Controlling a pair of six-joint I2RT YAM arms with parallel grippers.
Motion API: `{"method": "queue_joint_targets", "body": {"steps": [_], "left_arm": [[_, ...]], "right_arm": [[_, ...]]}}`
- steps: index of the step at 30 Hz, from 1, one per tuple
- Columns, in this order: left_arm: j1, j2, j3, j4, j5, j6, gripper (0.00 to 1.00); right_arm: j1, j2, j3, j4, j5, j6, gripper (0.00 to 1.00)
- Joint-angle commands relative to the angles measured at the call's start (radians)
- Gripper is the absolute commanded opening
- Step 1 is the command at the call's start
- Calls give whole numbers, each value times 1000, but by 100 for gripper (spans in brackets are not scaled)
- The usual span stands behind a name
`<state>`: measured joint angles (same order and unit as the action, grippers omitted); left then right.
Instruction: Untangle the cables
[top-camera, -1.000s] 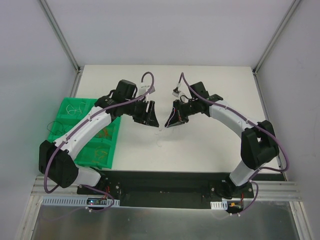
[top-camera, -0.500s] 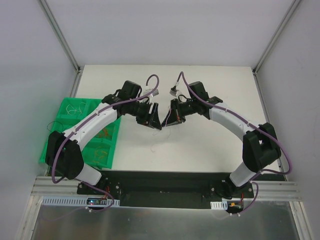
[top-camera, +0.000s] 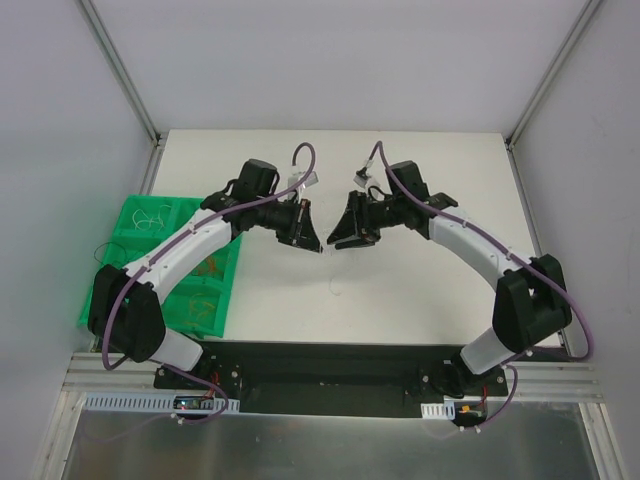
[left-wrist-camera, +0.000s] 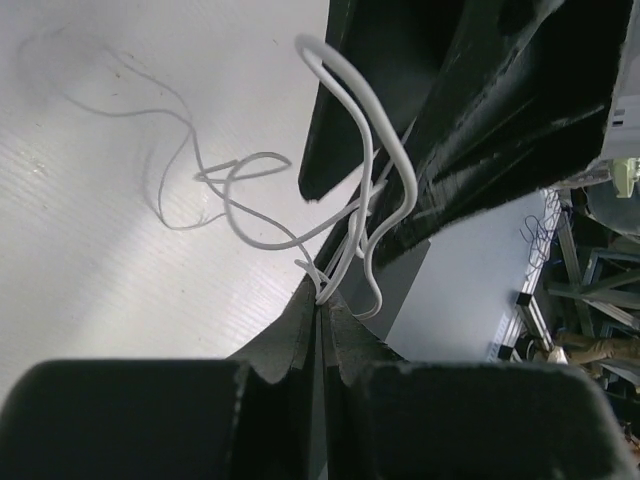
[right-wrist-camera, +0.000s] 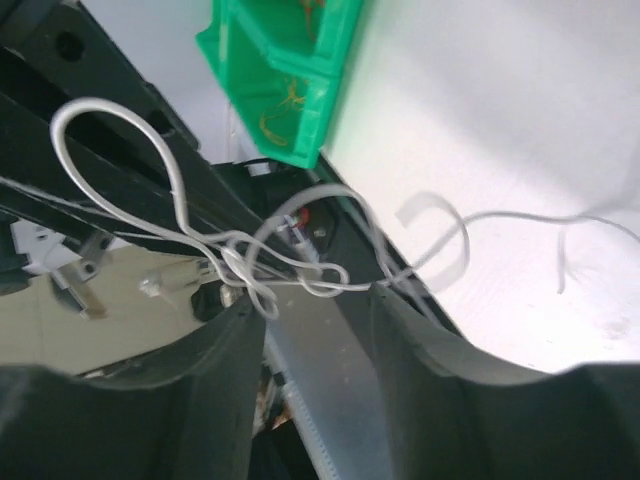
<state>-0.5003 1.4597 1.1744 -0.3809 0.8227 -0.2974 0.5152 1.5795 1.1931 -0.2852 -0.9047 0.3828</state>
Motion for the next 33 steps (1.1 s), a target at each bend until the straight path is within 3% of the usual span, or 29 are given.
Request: {"method": "queue_joint_targets", "body": {"steps": [1, 8, 22, 32, 33], "left_arm": [[23, -52, -27, 77, 81, -26, 0], [43, -50, -30, 85, 125, -34, 0], [59, -55, -33, 86, 168, -31, 0], [60, -52, -32, 86, 164, -35, 0], [60, -53, -32, 86, 165, -36, 0]], "right_arm": [[-18, -124, -50, -28, 121, -33, 52], [-55, -210, -184, 110, 116, 2, 52], [0, -47, -122, 342, 35, 99, 51], [32, -10, -110, 400, 27, 159, 41], [31, -15, -112, 402, 35, 159, 35]]}}
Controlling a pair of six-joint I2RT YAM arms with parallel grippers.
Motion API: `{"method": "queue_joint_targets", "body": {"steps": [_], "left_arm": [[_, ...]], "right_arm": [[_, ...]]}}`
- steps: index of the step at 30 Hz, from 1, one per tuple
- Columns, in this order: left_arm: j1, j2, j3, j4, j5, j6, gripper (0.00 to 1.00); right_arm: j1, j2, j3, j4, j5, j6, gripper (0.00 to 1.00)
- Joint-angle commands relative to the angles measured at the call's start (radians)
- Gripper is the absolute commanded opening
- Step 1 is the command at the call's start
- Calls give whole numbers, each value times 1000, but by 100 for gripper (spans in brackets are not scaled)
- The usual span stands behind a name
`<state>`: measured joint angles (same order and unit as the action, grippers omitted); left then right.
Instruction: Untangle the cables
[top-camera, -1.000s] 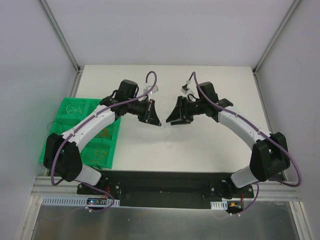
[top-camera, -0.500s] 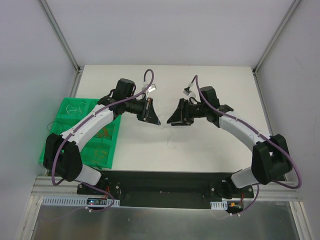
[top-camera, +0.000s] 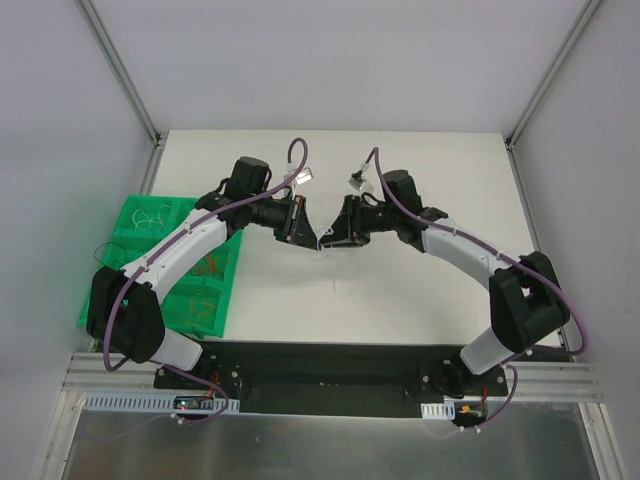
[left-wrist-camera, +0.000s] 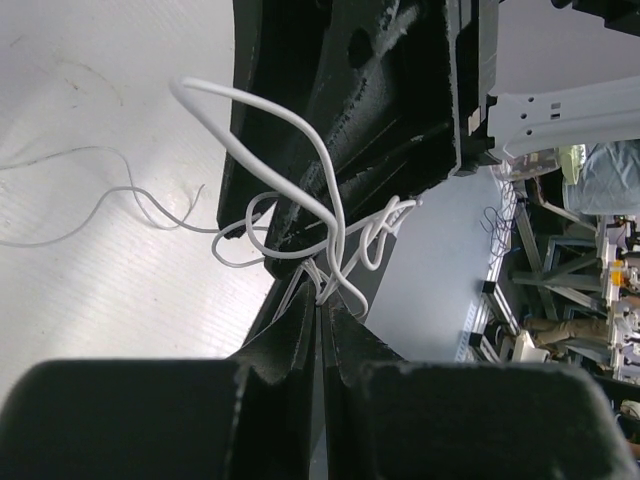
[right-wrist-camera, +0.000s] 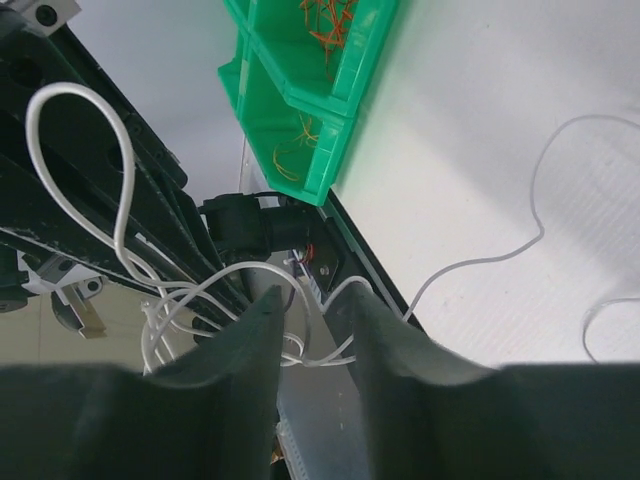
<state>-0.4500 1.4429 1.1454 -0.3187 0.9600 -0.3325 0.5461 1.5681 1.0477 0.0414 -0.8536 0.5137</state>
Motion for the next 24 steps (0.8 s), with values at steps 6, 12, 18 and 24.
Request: {"method": "queue_joint_targets", "body": {"steps": [6, 12, 18, 24], "left_arm": [[20, -62, -22, 13, -52, -22, 0], [56, -121, -91, 10, -187, -51, 0], [65, -130, -115, -14, -248, -46, 0], [82, -151, -121, -52, -308, -28, 0]], "right_arm": [[-37, -87, 35, -234, 193, -108, 0], [-127, -267, 86, -653, 637, -244, 0], [-156, -284, 185, -837, 783, -297, 0], [-228, -287, 218, -942, 885, -336, 0]]}}
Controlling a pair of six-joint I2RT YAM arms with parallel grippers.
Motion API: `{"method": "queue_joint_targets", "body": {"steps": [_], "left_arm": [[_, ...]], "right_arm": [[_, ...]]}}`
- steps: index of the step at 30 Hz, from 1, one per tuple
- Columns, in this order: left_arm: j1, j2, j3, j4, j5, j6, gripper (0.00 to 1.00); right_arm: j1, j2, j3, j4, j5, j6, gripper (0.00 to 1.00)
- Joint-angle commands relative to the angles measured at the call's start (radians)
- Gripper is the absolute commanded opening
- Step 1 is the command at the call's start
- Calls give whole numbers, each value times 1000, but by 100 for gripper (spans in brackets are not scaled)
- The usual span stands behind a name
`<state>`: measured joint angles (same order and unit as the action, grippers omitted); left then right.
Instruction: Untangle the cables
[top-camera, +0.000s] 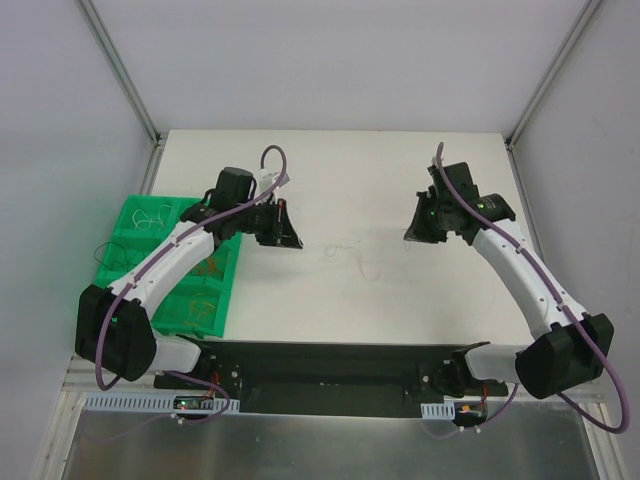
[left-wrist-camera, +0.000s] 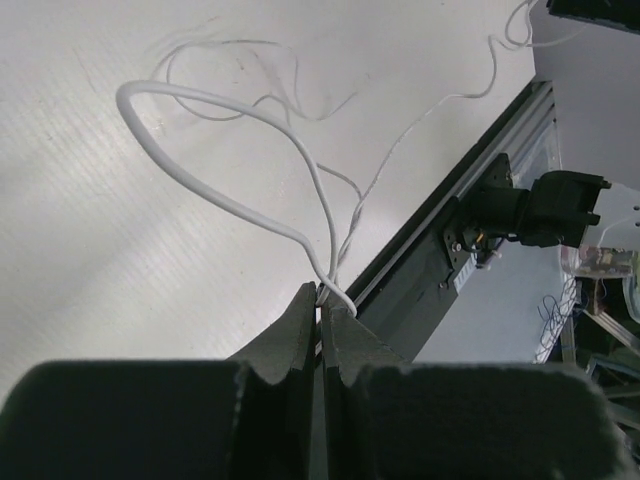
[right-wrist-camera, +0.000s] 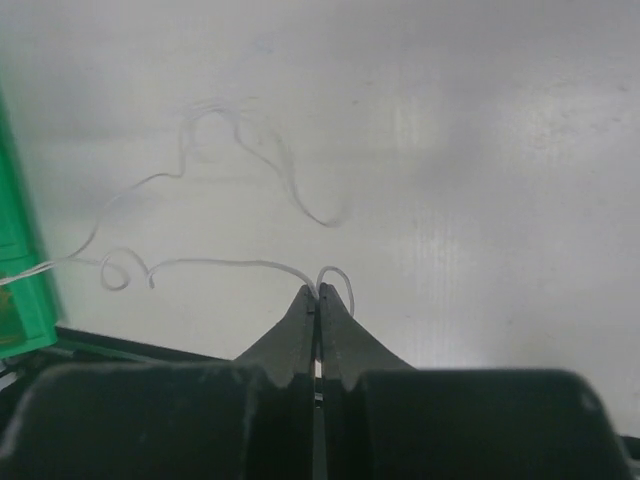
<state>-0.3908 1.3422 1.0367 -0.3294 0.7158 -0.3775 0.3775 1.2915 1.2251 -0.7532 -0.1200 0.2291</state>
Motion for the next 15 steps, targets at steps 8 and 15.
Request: {"method": "queue_joint_targets", "body": {"steps": [8, 15], "left_arm": [[40, -69, -24, -60, -75, 31, 0], [66, -75, -17, -89, -107, 26, 0]], "right_arm": [[-118, 5, 68, -193, 170, -117, 0], [-193, 6, 117, -272, 278, -137, 0]]}}
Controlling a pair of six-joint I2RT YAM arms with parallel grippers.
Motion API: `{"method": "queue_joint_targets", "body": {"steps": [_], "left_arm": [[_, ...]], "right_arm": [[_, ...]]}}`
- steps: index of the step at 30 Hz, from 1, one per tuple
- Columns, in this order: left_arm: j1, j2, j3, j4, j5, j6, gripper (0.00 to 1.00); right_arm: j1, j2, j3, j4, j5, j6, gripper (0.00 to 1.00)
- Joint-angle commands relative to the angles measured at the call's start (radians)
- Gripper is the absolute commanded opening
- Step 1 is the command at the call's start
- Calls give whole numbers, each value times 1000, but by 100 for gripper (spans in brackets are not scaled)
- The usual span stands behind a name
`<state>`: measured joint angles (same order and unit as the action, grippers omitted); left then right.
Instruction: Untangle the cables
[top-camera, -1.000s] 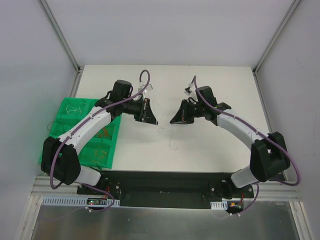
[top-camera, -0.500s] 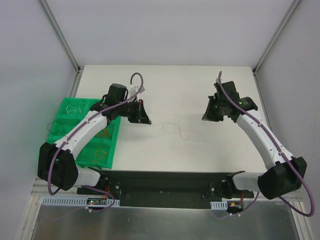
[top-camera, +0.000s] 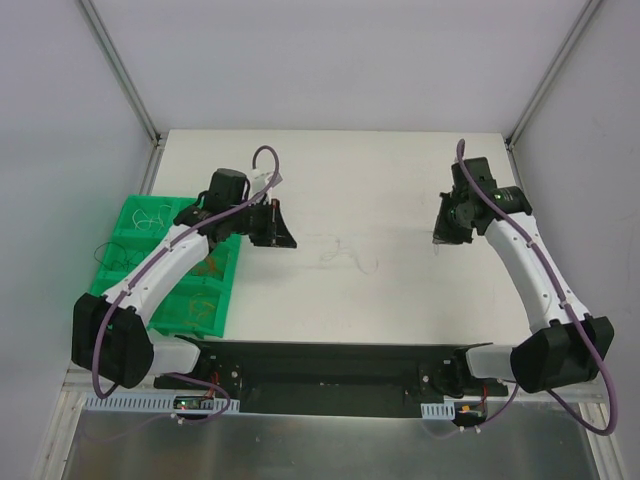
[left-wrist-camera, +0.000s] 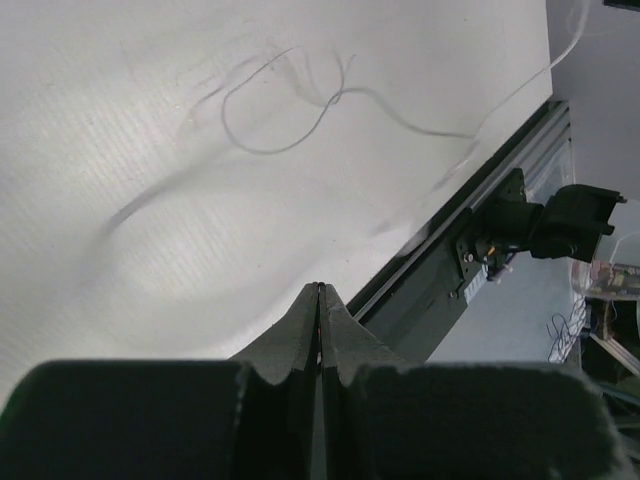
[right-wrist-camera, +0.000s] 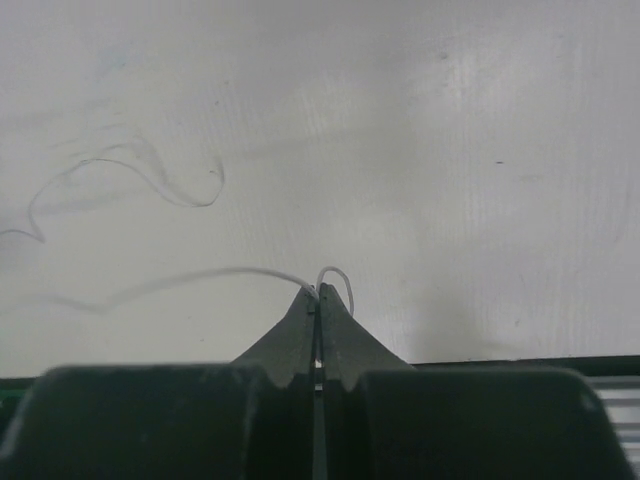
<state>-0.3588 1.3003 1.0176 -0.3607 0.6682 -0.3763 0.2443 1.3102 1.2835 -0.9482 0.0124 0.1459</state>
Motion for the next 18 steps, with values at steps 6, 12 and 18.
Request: {"method": "queue_joint_targets", "body": {"steps": [6, 12, 18], "left_arm": [[23, 49, 67, -61, 25, -24, 0], [-9, 163, 116, -99, 40, -46, 8], [-101, 281, 219, -113, 53, -16, 65]], "right_arm": [[-34, 35, 4, 46, -405, -115, 14], [33, 179, -38, 86, -407, -22, 41], [6, 267, 13, -29, -264, -9, 62]]}}
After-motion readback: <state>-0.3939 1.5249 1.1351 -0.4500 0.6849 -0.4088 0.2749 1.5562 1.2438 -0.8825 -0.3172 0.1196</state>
